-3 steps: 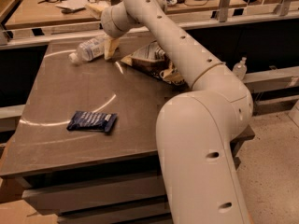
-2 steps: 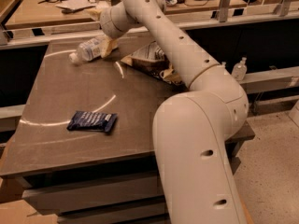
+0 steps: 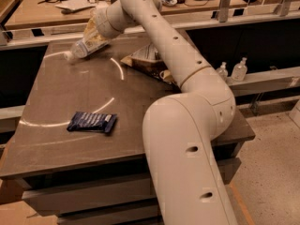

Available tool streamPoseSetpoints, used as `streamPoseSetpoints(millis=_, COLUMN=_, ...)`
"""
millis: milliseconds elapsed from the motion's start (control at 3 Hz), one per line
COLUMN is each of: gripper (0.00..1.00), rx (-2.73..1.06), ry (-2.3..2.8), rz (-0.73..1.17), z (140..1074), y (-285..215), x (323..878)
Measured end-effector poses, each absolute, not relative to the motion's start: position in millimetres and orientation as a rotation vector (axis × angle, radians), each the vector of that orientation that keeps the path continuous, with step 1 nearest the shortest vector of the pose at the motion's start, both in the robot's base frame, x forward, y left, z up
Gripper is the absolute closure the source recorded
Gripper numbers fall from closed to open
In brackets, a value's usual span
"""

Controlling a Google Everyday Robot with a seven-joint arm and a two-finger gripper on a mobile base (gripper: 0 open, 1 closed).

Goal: Move blue plastic bottle near rxbar blueberry

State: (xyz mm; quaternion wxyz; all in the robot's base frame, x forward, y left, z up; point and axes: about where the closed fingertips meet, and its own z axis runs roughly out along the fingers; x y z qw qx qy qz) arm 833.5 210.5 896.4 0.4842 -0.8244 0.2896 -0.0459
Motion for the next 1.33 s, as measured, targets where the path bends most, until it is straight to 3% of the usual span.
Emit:
streamPoseSetpoints(millis=333, gripper=0.99, rx=-2.019, ry=0.642, rz=-0.032, z=899.4, y=223.7, x=823.9)
streamPoseSetpoints(millis=1000, gripper=0.39, rx=-2.058, ry=0.63, rz=0.007, z=900.3, y=221.3, x=818.9)
streamPoseSetpoints(millis=1333, gripper=0.17, rx=-2.089, ry=0.652, rz=0.017, z=902.1, y=212.0, x=813.5)
